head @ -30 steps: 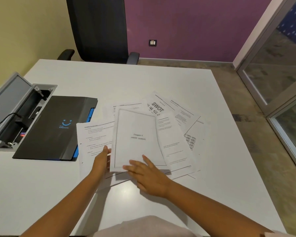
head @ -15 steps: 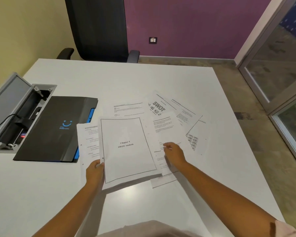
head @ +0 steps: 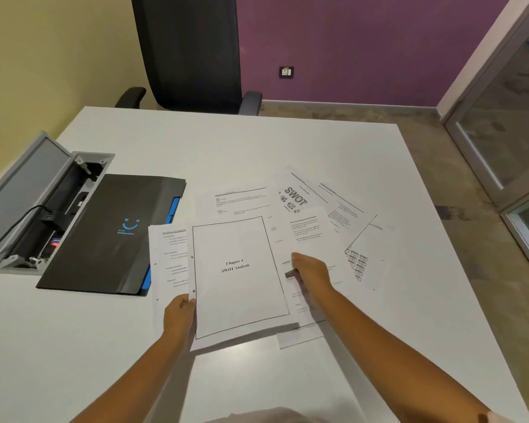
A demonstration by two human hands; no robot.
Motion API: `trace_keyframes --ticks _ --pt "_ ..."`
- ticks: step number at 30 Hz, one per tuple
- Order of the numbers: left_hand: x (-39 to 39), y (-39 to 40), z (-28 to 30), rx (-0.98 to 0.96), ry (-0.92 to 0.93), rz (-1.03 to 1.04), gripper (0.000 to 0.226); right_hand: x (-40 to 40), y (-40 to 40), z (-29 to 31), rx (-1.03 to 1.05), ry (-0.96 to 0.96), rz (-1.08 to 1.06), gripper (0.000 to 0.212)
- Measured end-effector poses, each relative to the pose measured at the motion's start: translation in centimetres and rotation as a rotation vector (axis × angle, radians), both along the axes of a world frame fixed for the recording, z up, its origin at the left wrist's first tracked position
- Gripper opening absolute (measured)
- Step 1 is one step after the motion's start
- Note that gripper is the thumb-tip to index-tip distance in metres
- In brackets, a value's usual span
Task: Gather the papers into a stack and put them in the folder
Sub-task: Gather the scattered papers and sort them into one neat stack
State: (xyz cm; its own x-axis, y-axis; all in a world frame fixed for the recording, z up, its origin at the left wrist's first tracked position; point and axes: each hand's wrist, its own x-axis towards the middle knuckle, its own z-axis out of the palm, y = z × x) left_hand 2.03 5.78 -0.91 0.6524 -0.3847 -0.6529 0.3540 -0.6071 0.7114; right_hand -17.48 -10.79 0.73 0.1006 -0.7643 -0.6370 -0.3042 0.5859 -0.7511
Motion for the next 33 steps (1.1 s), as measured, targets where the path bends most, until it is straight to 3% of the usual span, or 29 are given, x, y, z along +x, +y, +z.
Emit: trace_keyframes --ticks 3,6,8,10,12,14,16,19,24,28,33 --pt "0.4 0.2 -0.5 0.002 0.006 0.036 0.014 -2.7 -0.2 -0.4 -0.25 0.058 -0.172 0.02" --pt "0.4 0.2 -0.6 0.001 0.0 0.045 0.013 -5.9 -1.0 -0.4 -0.34 0.087 -0.445 0.015" --pt "0.3 0.0 -0.4 -0.015 0.011 0.05 0.012 -7.8 -1.2 -0.4 -0.293 0.067 -0.543 0.02" --pt "0.3 -0.3 -0.4 -0.021 0.018 0.047 0.012 -9.1 -1.3 -1.0 -0.128 -0.175 -0.583 0.03" --pt "0.2 -0.6 -0.4 -0.012 0.006 0.022 0.012 -9.2 -1.1 -1.1 0.015 -0.312 -0.484 0.023" --pt "0.2 -0.8 -0.4 0.008 -0.018 -0.008 0.011 -8.6 -1.1 -0.9 0.083 -0.224 -0.35 0.015" --pt "0.2 -1.1 -0.4 0.016 -0.025 -0.035 0.011 -8.1 -1.3 -0.7 0.082 -0.133 -0.387 0.007" --pt "0.4 -1.5 0.0 0.039 0.001 -0.051 0.018 -7.9 -1.8 -0.9 0.002 -0.072 -0.57 0.025" --pt "0.3 -1.8 0.4 0.08 0.067 -0.121 0.025 -7.2 -1.6 0.9 -0.162 -0.162 -0.776 0.033" --pt "0.2 -1.7 0.8 0.079 0.126 -0.134 0.019 -6.1 -0.4 1.1 -0.318 0.02 -0.647 0.026" --pt "0.0 -2.4 1.3 0.058 0.23 -0.046 0.026 -3.5 3.6 -1.6 -0.253 0.051 -0.429 0.021"
